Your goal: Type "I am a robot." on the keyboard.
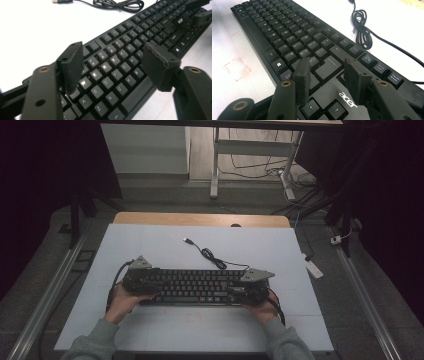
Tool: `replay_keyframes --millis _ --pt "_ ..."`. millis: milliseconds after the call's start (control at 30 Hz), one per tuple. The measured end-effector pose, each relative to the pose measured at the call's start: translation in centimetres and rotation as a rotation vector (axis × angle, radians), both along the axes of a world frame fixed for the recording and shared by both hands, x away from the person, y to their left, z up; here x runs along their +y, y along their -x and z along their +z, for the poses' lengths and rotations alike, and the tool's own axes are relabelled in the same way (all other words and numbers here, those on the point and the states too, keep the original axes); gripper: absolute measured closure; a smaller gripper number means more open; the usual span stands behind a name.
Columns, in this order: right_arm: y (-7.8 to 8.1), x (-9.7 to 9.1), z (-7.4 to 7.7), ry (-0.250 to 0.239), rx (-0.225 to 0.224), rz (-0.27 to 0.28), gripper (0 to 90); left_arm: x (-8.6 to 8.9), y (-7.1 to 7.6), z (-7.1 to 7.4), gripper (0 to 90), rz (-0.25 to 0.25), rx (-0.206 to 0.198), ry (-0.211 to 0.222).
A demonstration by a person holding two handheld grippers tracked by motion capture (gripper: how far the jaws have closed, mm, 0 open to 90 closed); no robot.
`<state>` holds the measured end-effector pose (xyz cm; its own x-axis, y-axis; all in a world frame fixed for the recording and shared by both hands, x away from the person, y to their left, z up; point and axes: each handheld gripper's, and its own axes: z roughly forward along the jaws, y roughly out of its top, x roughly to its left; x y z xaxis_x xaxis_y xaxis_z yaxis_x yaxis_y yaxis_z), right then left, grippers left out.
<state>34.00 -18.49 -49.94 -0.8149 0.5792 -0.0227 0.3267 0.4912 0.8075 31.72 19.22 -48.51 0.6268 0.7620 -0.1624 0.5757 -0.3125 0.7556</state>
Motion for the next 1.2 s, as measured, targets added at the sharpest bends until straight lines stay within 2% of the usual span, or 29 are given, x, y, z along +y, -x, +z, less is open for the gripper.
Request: replay_keyframes --millis 133,333,633,900,1033,1200 --pt "0.0 -0.1 0.0 0.001 -0.002 -0.001 56.9 0.6 0.1 0.0 28.8 0.002 0.014 0.004" --pt "0.0 -0.1 0.1 -0.001 -0.005 -0.002 56.9 1.2 0.5 0.2 28.3 0.004 0.003 0.006" --pt "0.1 0.2 0.2 -0.008 -0.012 0.003 57.1 1.2 0.4 0.1 28.2 0.004 0.003 -0.001" --pt "0.1 1.2 0.9 -0.046 -0.020 0.027 58.6 1.1 0.4 0.1 28.3 0.005 0.005 -0.003" --pt "0.2 2.1 1.1 -0.055 -0.011 0.047 64.6 1.0 0.4 0.1 28.3 0.002 0.006 -0.006" --pt "0.2 3.6 1.0 -0.032 0.017 0.097 81.0 0.9 0.4 0.0 28.3 0.000 0.007 -0.010"
